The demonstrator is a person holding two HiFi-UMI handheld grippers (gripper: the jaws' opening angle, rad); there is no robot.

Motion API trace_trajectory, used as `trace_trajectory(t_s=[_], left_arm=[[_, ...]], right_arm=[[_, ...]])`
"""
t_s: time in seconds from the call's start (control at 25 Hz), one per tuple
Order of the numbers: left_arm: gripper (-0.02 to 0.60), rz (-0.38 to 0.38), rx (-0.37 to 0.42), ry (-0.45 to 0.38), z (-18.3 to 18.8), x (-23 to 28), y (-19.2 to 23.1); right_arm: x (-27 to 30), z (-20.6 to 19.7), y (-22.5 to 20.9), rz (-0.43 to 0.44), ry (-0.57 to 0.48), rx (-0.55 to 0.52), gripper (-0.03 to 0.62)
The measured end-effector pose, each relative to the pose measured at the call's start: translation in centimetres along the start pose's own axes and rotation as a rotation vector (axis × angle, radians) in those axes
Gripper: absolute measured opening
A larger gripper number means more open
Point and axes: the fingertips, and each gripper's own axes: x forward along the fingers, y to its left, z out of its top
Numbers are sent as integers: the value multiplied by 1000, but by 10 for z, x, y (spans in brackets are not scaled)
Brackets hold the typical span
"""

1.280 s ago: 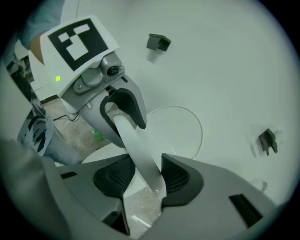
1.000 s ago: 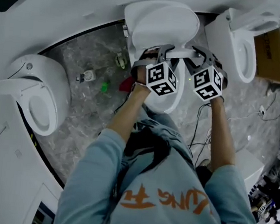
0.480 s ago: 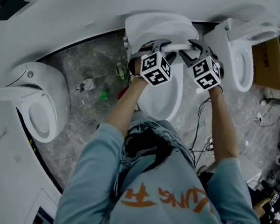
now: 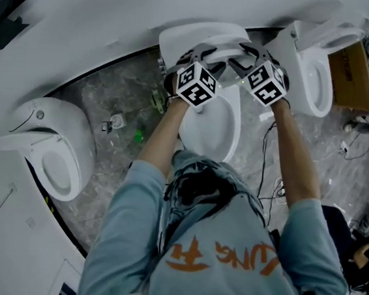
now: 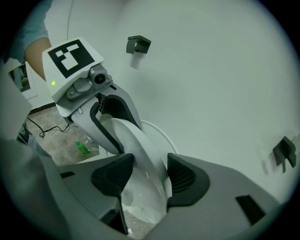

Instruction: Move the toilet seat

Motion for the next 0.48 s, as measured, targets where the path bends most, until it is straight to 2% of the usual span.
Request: trace_trajectory(t_s=[0.16,0.28,0.4,0.48], left_arm=[[193,-11,-32,2,-1,5,10],[204,1,-153,44,-3,5,21],[214,41,-269,23,3,-2,30],[216,89,-301,7,6,-10,37]], right_arm=[[8,2,-8,6,1,5,216],[15,4,-12,19,19,13,218],[19,6,-14,41,20,18,218],[20,6,-17,34,8,21,218]])
